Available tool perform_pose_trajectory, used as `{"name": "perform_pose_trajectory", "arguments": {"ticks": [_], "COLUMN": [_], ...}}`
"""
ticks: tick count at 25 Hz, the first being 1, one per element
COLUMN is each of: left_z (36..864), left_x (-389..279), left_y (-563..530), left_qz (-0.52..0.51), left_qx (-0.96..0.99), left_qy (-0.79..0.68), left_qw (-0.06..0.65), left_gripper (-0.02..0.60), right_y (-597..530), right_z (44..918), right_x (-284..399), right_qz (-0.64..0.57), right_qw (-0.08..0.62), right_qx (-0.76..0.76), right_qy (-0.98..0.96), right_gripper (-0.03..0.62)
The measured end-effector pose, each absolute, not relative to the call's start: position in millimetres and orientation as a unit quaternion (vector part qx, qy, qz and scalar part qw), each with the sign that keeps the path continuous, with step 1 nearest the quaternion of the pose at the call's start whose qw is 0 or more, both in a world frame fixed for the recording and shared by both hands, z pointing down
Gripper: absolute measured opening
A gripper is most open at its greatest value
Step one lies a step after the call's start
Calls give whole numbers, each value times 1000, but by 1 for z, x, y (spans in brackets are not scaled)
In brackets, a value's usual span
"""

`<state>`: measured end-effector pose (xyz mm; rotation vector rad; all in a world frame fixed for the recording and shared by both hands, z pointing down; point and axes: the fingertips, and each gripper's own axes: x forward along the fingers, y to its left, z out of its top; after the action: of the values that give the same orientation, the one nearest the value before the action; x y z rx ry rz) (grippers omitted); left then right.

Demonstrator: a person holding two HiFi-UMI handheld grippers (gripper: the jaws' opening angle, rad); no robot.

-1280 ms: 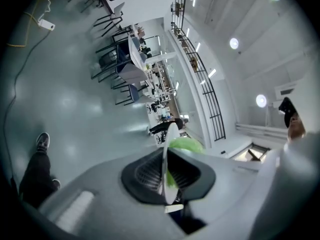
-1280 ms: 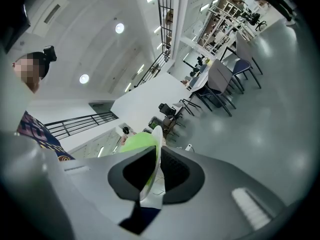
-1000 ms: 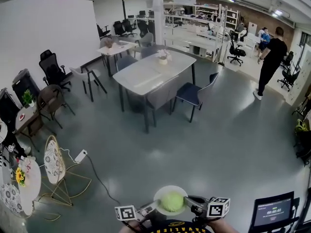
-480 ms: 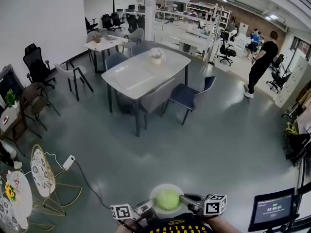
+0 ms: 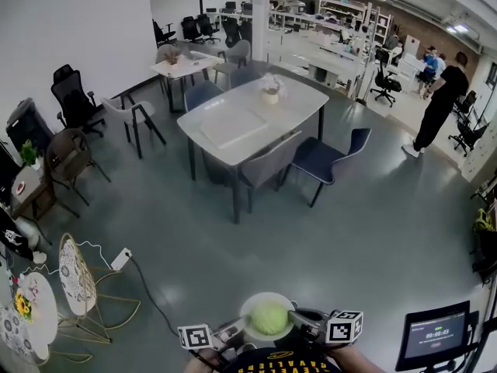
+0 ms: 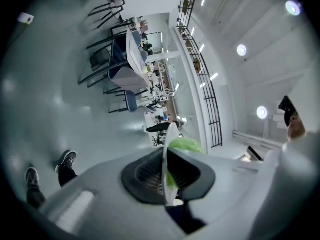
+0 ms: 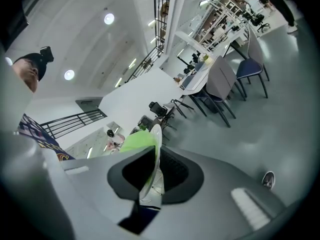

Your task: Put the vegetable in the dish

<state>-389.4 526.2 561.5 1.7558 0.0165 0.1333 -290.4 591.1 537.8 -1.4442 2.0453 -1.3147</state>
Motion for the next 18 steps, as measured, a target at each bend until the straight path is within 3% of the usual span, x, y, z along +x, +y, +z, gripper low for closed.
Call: {"name": "perform_pose_trajectory", "arguments": {"ticks": [11,18], "left_z": [541,544], "left_x": [-245,-154], "left_y": [459,448], "left_qz": [31,28], "left_qx": [792,778], "left_qy": [-53,-54], "left_qw": [607,626], "left_gripper": [17,18], "right_y": [511,497], "right_z": [529,533], "right_x": [-139,-48], "right_qz": [-451,-451], "right_qw": [151,158], "right_qx": [-448,-455], "right_qy": [757,751], "right_gripper": [32,31]}}
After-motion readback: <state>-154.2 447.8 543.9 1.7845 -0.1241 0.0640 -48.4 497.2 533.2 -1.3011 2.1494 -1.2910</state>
